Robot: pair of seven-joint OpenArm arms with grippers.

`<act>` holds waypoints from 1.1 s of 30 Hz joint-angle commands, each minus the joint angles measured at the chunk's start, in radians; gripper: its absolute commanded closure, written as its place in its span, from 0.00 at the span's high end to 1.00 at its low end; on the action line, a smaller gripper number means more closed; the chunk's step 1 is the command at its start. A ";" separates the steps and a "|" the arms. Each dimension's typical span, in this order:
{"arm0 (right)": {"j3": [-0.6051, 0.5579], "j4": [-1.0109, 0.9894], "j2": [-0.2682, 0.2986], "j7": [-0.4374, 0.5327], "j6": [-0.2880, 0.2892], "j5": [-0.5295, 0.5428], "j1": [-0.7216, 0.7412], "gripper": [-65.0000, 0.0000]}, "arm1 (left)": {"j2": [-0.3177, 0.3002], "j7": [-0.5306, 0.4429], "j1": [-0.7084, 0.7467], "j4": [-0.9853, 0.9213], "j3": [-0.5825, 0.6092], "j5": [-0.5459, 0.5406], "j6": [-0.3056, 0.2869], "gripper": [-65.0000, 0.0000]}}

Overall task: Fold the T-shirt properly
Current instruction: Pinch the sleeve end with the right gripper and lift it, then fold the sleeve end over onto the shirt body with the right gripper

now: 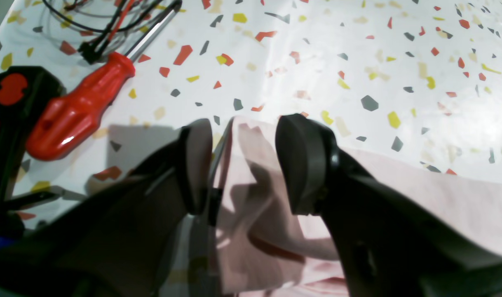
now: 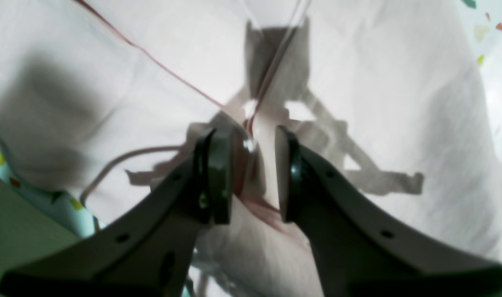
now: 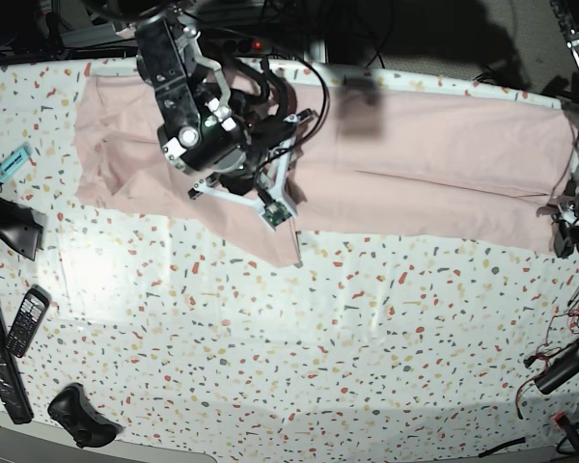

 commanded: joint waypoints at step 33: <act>0.084 0.221 -0.003 -0.012 0.007 0.075 -0.085 0.00 | -0.023 -0.024 -0.019 0.019 -0.006 -0.013 -0.005 0.43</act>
